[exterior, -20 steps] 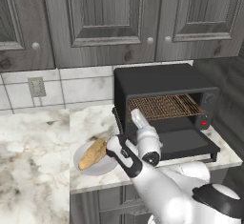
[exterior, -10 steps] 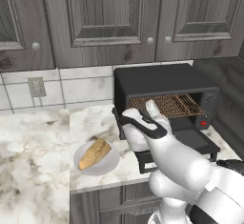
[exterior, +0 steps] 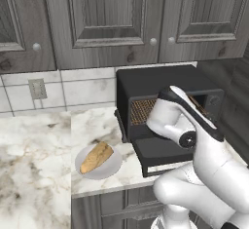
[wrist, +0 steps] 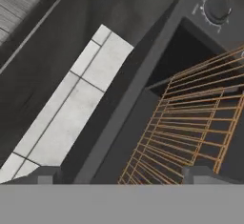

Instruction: Pull the toaster oven rack outwards. Pick up the baguette from the plate and place it on the toaster oven rack. Close the toaster oven door fully and set the temperature to the lowest setting.

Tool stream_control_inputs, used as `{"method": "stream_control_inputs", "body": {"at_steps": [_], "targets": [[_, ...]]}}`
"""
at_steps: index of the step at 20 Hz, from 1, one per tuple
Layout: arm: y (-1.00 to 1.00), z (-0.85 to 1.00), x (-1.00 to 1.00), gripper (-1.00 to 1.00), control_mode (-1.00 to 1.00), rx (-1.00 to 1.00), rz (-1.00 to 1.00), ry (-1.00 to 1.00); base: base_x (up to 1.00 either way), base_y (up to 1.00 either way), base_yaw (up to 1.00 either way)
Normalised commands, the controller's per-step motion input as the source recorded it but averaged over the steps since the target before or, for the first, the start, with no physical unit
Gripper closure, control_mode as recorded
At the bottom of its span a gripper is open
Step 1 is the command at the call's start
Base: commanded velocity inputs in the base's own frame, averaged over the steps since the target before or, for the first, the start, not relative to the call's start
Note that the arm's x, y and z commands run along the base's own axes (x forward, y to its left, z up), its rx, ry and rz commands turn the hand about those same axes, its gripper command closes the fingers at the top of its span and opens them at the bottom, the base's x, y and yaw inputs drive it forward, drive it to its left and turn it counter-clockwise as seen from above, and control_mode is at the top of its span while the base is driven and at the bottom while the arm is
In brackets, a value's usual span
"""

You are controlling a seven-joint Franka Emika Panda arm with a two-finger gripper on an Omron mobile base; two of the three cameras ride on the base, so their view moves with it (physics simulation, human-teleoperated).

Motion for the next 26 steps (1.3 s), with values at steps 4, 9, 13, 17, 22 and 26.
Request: {"method": "stream_control_inputs", "body": {"at_steps": [4,9,13,17,22,26], "targets": [[-0.18,0.94,-0.33,-1.00,-1.00,0.00,0.00,-0.02,0.00,0.00,0.00],[-0.18,0.67,-0.22,-1.00,-1.00,0.06,0.00,0.06,0.00,0.00,0.00],[-0.04,0.59,-0.11,-1.00,-1.00,0.23,0.00,0.19,0.00,0.00,0.00],[-0.16,0.50,-0.15,-1.00,-1.00,0.46,-0.04,0.14,0.00,0.00,0.00],[-0.16,0.36,0.00,-1.00,-1.00,0.65,-0.14,0.32,0.00,0.00,0.00],[-0.04,0.77,0.00,-1.00,-1.00,0.58,-0.15,0.40,0.00,0.00,0.00]]}}
